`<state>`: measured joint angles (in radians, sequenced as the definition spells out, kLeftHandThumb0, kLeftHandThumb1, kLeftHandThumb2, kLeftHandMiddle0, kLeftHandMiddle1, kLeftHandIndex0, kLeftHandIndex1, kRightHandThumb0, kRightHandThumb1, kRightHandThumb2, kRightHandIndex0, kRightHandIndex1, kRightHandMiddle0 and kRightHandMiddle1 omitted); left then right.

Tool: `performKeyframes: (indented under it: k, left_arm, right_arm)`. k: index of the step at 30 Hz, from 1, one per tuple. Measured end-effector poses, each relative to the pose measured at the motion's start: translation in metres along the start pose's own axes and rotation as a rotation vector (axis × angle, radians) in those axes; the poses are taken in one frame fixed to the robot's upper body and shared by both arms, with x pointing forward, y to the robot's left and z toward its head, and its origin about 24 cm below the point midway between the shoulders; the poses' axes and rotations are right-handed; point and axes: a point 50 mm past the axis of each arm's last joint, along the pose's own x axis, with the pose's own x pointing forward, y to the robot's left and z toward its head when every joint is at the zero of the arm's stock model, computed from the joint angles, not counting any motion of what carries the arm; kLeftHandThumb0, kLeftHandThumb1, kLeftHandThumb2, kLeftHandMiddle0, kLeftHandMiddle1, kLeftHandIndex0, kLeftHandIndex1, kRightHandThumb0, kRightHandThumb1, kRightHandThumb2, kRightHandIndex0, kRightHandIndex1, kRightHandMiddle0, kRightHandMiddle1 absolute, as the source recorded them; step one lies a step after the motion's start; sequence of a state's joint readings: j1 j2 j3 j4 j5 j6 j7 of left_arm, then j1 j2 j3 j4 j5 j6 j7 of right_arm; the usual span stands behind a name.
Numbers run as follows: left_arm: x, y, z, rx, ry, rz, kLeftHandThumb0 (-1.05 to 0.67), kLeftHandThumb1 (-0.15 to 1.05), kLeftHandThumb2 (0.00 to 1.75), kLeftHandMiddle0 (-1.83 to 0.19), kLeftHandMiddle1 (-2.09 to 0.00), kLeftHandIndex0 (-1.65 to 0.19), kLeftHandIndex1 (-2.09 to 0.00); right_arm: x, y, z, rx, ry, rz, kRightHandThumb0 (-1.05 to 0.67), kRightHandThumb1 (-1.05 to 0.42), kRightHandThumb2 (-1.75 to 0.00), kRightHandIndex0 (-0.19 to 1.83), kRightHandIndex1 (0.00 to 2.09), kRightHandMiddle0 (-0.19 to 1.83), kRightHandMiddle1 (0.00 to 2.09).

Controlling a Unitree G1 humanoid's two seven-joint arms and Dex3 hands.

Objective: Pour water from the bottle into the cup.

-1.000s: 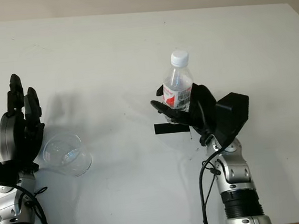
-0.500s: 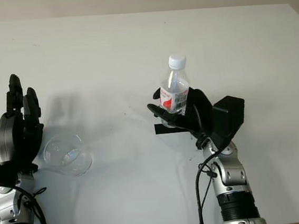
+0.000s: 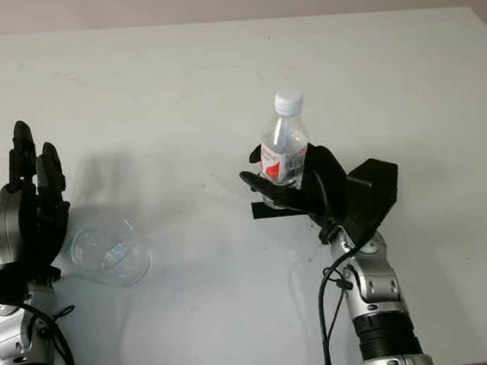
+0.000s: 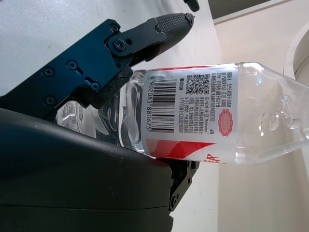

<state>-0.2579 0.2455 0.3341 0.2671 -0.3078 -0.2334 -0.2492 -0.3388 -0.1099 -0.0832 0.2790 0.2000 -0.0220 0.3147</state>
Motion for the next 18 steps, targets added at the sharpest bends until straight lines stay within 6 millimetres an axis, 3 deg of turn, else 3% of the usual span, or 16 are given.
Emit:
performKeyframes:
  k: [3, 6, 9, 12, 14, 16, 18]
  left_arm:
    - [0.0, 0.0, 0.0, 0.0, 0.0, 0.0, -0.74, 1.05, 0.54, 0.19, 0.0, 0.19, 0.0]
    - [0.0, 0.0001, 0.0, 0.001, 0.0, 0.0, -0.74, 1.05, 0.54, 0.19, 0.0, 0.19, 0.0]
    - [0.0, 0.0, -0.0001, 0.0, 0.001, -0.002, -0.74, 1.05, 0.54, 0.19, 0.0, 0.19, 0.0]
    - [0.0, 0.0, -0.0001, 0.0, 0.001, -0.004, -0.74, 1.05, 0.54, 0.19, 0.0, 0.19, 0.0]
    - [-0.0001, 0.0, -0.0001, 0.0, 0.001, -0.005, -0.74, 1.05, 0.54, 0.19, 0.0, 0.19, 0.0]
    - [-0.0001, 0.0, -0.0001, 0.001, 0.002, -0.006, -0.74, 1.05, 0.54, 0.19, 0.0, 0.19, 0.0]
    - [-0.0001, 0.0001, -0.0001, 0.001, 0.002, -0.006, -0.74, 1.05, 0.54, 0.19, 0.0, 0.19, 0.0]
  right_arm:
    - [-0.0005, -0.0003, -0.0015, -0.015, -0.013, 0.002, -0.53, -1.05, -0.25, 0.84, 2.09, 0.44, 2.09]
    - [-0.001, -0.0003, -0.0023, -0.023, -0.02, 0.011, -0.56, -1.05, -0.2, 0.56, 2.09, 0.22, 2.09]
    - [-0.002, -0.0004, -0.003, -0.015, -0.026, 0.041, -0.57, -1.05, -0.16, 0.11, 2.06, -0.04, 2.01]
    - [-0.0044, -0.0006, -0.0046, -0.019, -0.044, 0.062, -0.59, -1.05, -0.1, -0.02, 1.51, -0.02, 1.6]
    - [-0.0065, -0.0009, -0.0062, -0.036, -0.054, 0.08, -0.63, -1.04, -0.07, 0.03, 0.9, 0.01, 1.17]
    - [-0.0084, -0.0022, -0.0073, -0.066, -0.051, 0.105, -0.65, -1.04, -0.06, 0.1, 0.44, 0.05, 0.81]
    - [-0.0099, -0.003, -0.008, -0.094, -0.043, 0.125, -0.67, -1.02, -0.05, 0.08, 0.16, 0.08, 0.42]
